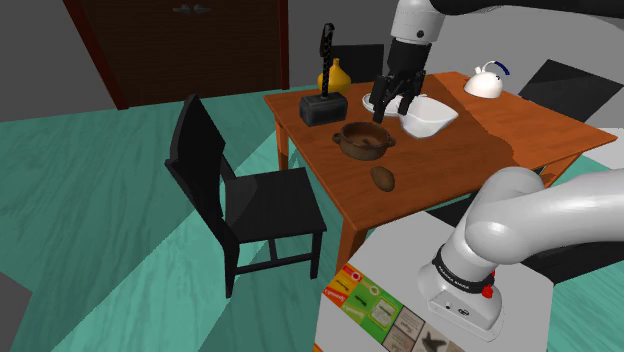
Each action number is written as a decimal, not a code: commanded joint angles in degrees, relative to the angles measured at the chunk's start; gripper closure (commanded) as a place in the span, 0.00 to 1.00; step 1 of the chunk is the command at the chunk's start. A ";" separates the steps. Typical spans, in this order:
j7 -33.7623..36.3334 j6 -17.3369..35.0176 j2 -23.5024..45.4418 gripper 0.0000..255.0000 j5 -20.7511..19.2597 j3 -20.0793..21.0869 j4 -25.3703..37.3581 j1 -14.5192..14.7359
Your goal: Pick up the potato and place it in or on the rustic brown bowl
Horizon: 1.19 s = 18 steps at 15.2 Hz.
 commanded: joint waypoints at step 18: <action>-2.76 32.83 5.73 0.00 -4.10 -13.02 -25.81 -10.01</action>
